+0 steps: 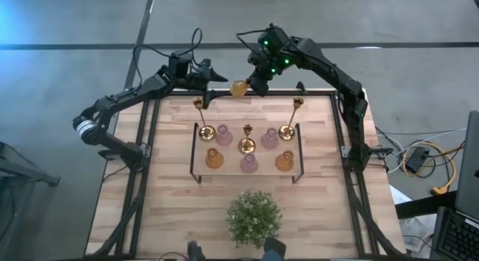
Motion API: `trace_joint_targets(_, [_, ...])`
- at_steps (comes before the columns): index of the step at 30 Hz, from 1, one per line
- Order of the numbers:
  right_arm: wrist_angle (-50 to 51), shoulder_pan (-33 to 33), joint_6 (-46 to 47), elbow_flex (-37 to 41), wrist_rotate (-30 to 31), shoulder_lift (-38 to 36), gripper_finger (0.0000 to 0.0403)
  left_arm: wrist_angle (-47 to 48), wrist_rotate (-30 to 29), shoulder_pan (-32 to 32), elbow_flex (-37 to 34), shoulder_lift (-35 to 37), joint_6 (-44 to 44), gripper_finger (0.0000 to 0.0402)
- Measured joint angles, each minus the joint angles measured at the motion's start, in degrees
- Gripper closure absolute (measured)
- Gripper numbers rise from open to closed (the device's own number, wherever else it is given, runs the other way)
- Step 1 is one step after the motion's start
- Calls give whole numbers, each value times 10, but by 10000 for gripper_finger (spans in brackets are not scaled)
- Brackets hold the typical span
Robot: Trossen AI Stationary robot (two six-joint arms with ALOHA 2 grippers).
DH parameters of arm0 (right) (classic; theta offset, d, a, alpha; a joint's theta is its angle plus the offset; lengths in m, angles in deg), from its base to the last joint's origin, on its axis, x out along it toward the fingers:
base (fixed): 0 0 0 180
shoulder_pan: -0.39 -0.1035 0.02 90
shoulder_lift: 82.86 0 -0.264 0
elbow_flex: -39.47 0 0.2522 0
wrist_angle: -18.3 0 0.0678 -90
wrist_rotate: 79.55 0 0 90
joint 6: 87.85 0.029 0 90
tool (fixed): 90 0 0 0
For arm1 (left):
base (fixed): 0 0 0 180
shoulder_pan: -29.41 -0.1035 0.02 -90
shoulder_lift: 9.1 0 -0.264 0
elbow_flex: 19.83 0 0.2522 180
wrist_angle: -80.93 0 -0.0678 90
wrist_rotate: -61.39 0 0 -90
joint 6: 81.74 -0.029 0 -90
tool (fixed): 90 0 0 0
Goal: Pick & Place candle stick holders
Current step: Put the yellow vase on the shelf
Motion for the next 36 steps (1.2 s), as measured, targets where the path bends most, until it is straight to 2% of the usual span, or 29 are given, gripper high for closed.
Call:
trace_joint_targets(6, [4,0,1,0,0,0,381,0,37,-1,36,-43,-46,138])
trace_joint_targets(16, [32,2,0,0,3,0,381,35,125,-2,146,-155,-61,138])
trace_joint_targets(22, [45,1,-9,0,0,0,381,83,219,-2,192,-188,-63,138])
trace_joint_targets(28, [47,1,-9,0,-2,3,381,92,244,7,215,-206,-64,138])
trace_joint_targets(36, [45,-8,-9,1,-24,14,381,93,244,12,229,-223,-64,138])
